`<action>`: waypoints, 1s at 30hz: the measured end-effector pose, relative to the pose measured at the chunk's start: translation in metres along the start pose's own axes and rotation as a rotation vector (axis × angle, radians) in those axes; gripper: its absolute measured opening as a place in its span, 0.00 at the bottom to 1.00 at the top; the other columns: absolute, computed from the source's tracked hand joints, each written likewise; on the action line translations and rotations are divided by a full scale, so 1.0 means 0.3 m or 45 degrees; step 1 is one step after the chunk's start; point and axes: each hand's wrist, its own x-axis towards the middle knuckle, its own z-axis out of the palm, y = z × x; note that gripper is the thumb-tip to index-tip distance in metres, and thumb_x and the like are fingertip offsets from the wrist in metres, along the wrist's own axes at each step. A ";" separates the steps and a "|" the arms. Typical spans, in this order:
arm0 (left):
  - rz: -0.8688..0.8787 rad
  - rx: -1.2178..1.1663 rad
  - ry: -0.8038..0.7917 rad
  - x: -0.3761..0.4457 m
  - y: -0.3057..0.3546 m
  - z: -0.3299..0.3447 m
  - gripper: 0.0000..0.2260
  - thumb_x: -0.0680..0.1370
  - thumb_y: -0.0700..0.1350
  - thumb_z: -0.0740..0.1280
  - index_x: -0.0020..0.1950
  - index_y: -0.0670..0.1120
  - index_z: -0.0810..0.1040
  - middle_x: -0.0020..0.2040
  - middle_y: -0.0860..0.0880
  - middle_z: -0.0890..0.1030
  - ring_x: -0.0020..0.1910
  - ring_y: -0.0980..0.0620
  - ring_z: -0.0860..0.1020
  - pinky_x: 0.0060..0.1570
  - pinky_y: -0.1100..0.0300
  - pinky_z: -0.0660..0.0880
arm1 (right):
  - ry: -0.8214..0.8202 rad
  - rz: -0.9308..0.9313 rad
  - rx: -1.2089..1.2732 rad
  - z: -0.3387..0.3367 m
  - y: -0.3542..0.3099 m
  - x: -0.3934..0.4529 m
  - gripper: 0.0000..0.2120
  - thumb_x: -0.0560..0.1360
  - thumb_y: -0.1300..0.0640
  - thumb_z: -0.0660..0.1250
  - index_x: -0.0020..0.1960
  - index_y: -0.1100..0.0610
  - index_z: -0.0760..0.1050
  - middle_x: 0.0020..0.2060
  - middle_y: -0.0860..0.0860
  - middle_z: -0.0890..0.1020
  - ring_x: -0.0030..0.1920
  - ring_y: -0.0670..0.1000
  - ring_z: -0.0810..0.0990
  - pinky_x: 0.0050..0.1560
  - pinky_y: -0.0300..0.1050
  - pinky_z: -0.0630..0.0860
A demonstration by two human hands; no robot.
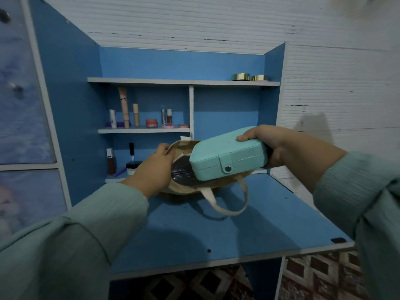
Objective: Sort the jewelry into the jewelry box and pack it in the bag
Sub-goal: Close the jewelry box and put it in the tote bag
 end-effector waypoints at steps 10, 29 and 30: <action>-0.022 -0.215 -0.075 0.015 0.040 -0.100 0.30 0.75 0.33 0.60 0.75 0.49 0.57 0.72 0.50 0.55 0.62 0.47 0.68 0.58 0.58 0.70 | -0.033 0.053 0.060 0.141 0.048 0.097 0.12 0.71 0.58 0.69 0.50 0.60 0.70 0.42 0.58 0.79 0.39 0.57 0.79 0.35 0.50 0.76; -0.503 -0.992 -0.190 0.144 -0.143 -0.211 0.26 0.76 0.29 0.55 0.70 0.51 0.69 0.49 0.48 0.76 0.37 0.51 0.74 0.25 0.66 0.72 | -0.418 -0.088 -0.690 0.338 -0.097 0.328 0.18 0.71 0.58 0.71 0.58 0.62 0.73 0.54 0.58 0.79 0.56 0.59 0.77 0.60 0.54 0.74; -0.514 -0.987 -0.213 0.149 -0.153 -0.211 0.25 0.76 0.30 0.55 0.69 0.51 0.70 0.48 0.47 0.75 0.36 0.51 0.74 0.24 0.66 0.71 | -0.499 -0.013 -0.726 0.348 -0.104 0.340 0.12 0.74 0.58 0.68 0.55 0.61 0.75 0.53 0.58 0.79 0.56 0.58 0.77 0.61 0.55 0.73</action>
